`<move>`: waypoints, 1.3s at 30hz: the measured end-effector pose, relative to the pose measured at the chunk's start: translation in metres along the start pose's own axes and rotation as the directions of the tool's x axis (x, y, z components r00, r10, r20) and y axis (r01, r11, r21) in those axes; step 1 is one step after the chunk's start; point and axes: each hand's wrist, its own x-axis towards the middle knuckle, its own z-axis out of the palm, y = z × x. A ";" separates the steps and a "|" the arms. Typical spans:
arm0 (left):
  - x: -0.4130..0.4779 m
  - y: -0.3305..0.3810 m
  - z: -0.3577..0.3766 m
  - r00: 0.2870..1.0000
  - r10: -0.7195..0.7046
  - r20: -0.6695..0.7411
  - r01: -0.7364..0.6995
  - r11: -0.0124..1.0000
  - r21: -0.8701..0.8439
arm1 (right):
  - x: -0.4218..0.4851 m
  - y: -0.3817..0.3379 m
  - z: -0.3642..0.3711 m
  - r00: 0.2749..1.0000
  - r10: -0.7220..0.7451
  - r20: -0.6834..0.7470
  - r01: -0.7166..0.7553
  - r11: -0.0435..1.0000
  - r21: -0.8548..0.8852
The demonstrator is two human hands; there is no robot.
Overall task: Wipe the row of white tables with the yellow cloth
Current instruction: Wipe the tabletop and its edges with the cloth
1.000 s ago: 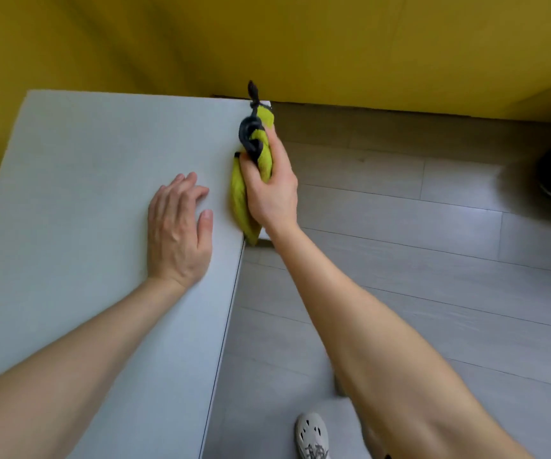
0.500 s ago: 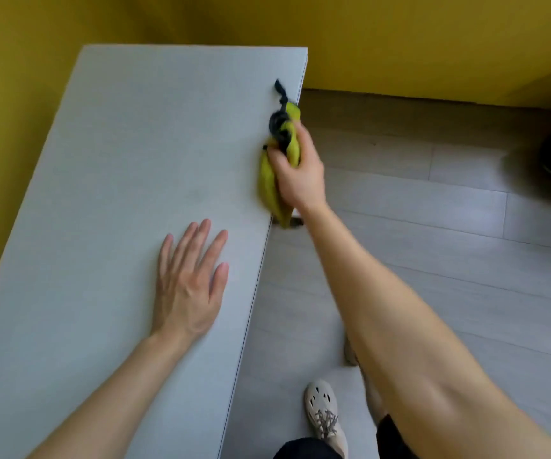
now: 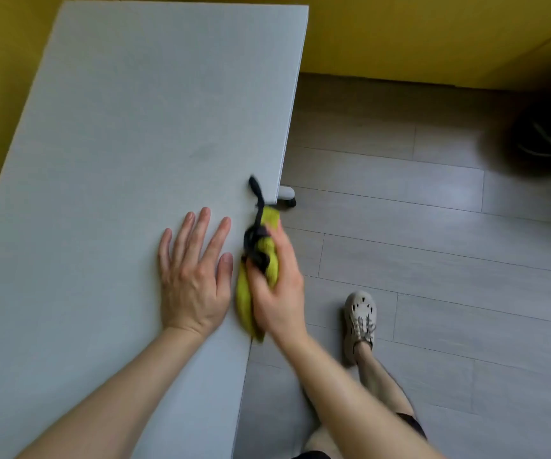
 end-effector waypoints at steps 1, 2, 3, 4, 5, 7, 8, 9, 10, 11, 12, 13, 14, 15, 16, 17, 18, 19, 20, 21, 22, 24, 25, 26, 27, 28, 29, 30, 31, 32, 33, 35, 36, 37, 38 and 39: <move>0.000 0.000 0.000 1.000 -0.006 0.002 0.006 1.000 0.000 | 0.030 -0.004 -0.001 1.000 -0.006 -0.016 0.006 1.000 -0.010; 0.000 0.000 0.001 1.000 -0.012 0.005 0.012 1.000 -0.003 | 0.064 -0.008 -0.004 0.999 -0.008 -0.036 0.007 0.999 -0.037; 0.000 0.001 0.000 1.000 -0.015 0.007 0.015 1.000 -0.007 | 0.098 -0.014 -0.007 0.998 -0.008 -0.059 0.004 0.997 -0.078; 0.000 0.001 0.000 1.000 -0.016 0.006 0.016 1.000 -0.010 | 0.127 -0.018 -0.011 0.997 -0.010 -0.076 0.000 0.993 -0.120; 0.000 0.001 0.000 1.000 -0.017 0.003 0.017 1.000 -0.013 | 0.149 -0.019 -0.015 0.996 -0.017 -0.083 0.004 0.988 -0.154; 0.000 0.001 -0.001 1.000 -0.020 0.000 0.020 1.000 -0.013 | 0.164 -0.017 -0.016 0.997 -0.022 -0.074 0.008 0.984 -0.178; -0.001 0.001 -0.001 1.000 -0.023 -0.001 0.023 1.000 -0.011 | 0.155 -0.017 -0.014 0.997 -0.014 -0.071 0.002 0.986 -0.168; -0.001 0.001 -0.001 1.000 -0.024 -0.002 0.024 1.000 -0.007 | 0.135 -0.016 -0.009 0.997 -0.009 -0.073 -0.003 0.988 -0.152; -0.001 0.002 -0.001 1.000 -0.021 -0.005 0.021 1.000 -0.003 | 0.105 -0.012 -0.005 0.997 -0.004 -0.076 -0.006 0.992 -0.123; -0.001 0.001 -0.001 1.000 -0.014 -0.011 0.014 1.000 0.003 | 0.068 -0.006 -0.001 0.998 -0.003 -0.069 -0.003 0.996 -0.088; -0.001 0.001 0.000 1.000 -0.007 -0.017 0.007 1.000 0.008 | 0.026 0.001 0.002 0.999 -0.003 -0.046 0.000 0.998 -0.057; 0.000 0.001 0.001 1.000 0.001 -0.021 0.000 1.000 0.014 | -0.018 0.007 0.003 1.000 0.009 -0.012 -0.009 0.999 -0.042; 0.000 0.000 0.001 1.000 0.007 -0.022 -0.006 1.000 0.024 | -0.058 0.011 0.004 0.999 0.029 0.031 -0.028 0.999 -0.039; 0.000 0.000 0.001 1.000 0.011 -0.025 -0.010 0.999 0.034 | -0.088 0.012 0.003 0.996 0.053 0.069 -0.051 0.998 -0.037; 0.000 0.000 0.001 1.000 0.012 -0.028 -0.011 0.999 0.044 | -0.103 0.014 0.002 0.993 0.072 0.092 -0.069 0.997 -0.040; -0.001 0.000 0.002 1.000 0.012 -0.026 -0.011 0.999 0.052 | -0.101 0.015 0.002 0.993 0.079 0.090 -0.076 0.996 -0.036; 0.000 0.000 0.003 1.000 0.014 -0.022 -0.012 0.998 0.058 | -0.085 0.016 0.002 0.996 0.064 0.068 -0.062 0.998 -0.026; 0.000 0.000 0.003 1.000 0.014 -0.020 -0.013 0.998 0.062 | -0.063 0.014 0.002 0.998 0.043 0.047 -0.043 0.999 -0.008; -0.001 0.001 0.002 1.000 0.010 -0.023 -0.009 0.998 0.061 | -0.036 0.010 0.002 0.999 0.029 0.031 -0.029 1.000 0.011; -0.001 0.001 0.002 1.000 0.004 -0.025 -0.002 0.998 0.058 | -0.005 0.006 0.001 1.000 0.030 0.011 -0.030 0.999 0.024; -0.001 0.001 0.002 1.000 -0.001 -0.020 0.002 0.999 0.053 | 0.028 0.000 -0.002 0.999 0.042 -0.016 -0.042 0.999 0.022; 0.000 0.001 0.001 1.000 -0.009 -0.011 0.009 0.999 0.045 | 0.077 -0.009 -0.008 0.997 0.055 -0.050 -0.056 0.998 -0.020; 0.001 0.000 0.001 1.000 -0.014 -0.010 0.014 0.999 0.041 | 0.089 -0.009 -0.009 0.998 0.049 -0.049 -0.051 0.998 -0.035; 0.001 0.000 0.001 1.000 -0.016 -0.006 0.016 0.999 0.037 | 0.092 -0.009 -0.009 0.998 0.041 -0.052 -0.043 0.998 -0.041; 0.000 0.000 0.000 1.000 -0.014 -0.005 0.015 0.999 0.034 | 0.085 -0.010 -0.007 0.998 0.041 -0.057 -0.043 0.998 -0.036; 0.000 0.000 0.000 1.000 -0.010 -0.010 0.010 0.999 0.031 | 0.068 -0.007 -0.004 0.997 0.043 -0.059 -0.044 0.999 -0.023; 0.001 0.000 0.000 1.000 -0.003 -0.015 0.004 1.000 0.031 | 0.040 -0.002 -0.001 0.998 0.042 -0.054 -0.042 0.999 -0.003; 0.001 0.000 0.000 1.000 0.001 -0.017 -0.001 0.999 0.032 | 0.005 0.004 0.003 0.998 0.041 -0.040 -0.040 0.999 0.015; 0.001 0.000 0.000 1.000 0.005 -0.018 -0.004 0.999 0.034 | -0.035 0.011 0.005 0.999 0.033 -0.013 -0.033 0.999 0.018; 0.000 0.000 0.001 1.000 0.008 -0.020 -0.007 0.999 0.034 | -0.076 0.016 0.005 0.999 0.032 0.033 -0.032 0.999 0.013; 0.000 -0.001 0.001 1.000 0.007 -0.019 -0.007 1.000 0.030 | -0.110 0.020 0.004 0.996 0.044 0.078 -0.045 0.999 0.012; 0.001 0.000 0.002 1.000 0.006 -0.016 -0.006 1.000 0.014 | -0.138 0.026 0.000 0.990 0.066 0.122 -0.068 0.998 0.015; 0.001 -0.001 0.003 1.000 0.008 -0.021 -0.008 1.000 0.001 | -0.128 0.028 -0.001 0.992 0.052 0.116 -0.055 0.998 0.022; 0.001 -0.002 0.004 1.000 0.006 -0.025 -0.007 1.000 -0.021 | -0.110 0.028 -0.002 0.995 0.029 0.099 -0.033 0.999 0.038; 0.000 -0.002 0.004 1.000 -0.003 -0.028 0.001 0.998 -0.056 | -0.085 0.024 -0.003 0.997 0.020 0.078 -0.025 0.998 0.058; -0.001 -0.002 0.004 0.999 -0.018 -0.029 0.015 0.995 -0.097 | -0.055 0.020 -0.004 0.999 0.021 0.049 -0.023 0.998 0.058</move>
